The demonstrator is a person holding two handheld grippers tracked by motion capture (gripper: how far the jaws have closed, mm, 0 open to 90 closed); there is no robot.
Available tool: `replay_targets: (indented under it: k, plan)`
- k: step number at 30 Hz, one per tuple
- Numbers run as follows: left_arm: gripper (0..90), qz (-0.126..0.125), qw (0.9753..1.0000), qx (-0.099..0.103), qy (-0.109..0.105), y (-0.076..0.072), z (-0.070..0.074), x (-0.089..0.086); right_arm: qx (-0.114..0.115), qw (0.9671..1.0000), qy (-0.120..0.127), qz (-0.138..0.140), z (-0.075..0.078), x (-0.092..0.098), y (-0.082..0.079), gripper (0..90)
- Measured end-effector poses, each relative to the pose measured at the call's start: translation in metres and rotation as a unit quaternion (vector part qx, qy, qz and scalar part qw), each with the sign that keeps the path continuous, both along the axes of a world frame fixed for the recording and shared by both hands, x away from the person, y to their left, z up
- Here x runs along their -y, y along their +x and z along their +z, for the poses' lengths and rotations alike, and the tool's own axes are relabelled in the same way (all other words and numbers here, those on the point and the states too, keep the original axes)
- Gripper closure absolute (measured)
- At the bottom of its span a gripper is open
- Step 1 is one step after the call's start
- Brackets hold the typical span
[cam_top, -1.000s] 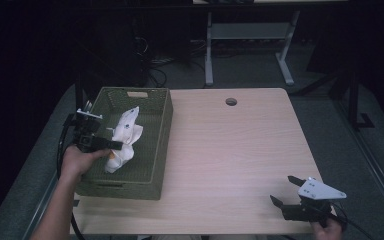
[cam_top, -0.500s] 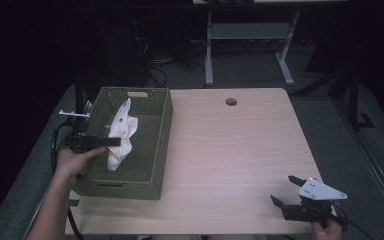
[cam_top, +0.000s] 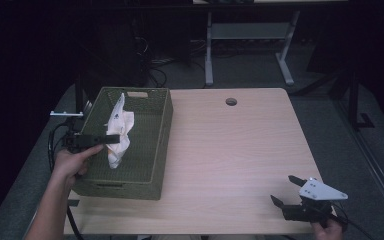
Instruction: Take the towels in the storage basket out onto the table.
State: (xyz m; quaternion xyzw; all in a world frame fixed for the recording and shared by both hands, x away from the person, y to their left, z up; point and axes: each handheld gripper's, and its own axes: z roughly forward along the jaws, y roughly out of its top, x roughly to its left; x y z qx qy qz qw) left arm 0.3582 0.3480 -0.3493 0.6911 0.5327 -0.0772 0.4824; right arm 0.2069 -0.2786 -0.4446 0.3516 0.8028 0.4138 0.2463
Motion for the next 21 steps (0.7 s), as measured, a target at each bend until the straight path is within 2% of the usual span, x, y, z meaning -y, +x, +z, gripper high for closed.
replay_targets:
  k: [9,16,21]
  plan:
    - [74.9,-0.003,0.9999,0.006,-0.015,0.002,0.003,0.007,0.001,1.0,0.001,-0.002,0.0,0.0,0.0,13.7]
    - [74.8,-0.014,0.9991,0.02,-0.034,0.005,0.009,0.015,-0.001,1.0,0.003,-0.002,0.0,0.0,0.0,13.7]
    - [74.8,-0.03,0.9984,0.034,-0.033,0.007,0.016,0.024,0.0,1.0,0.005,-0.004,0.0,0.001,0.0,13.7]
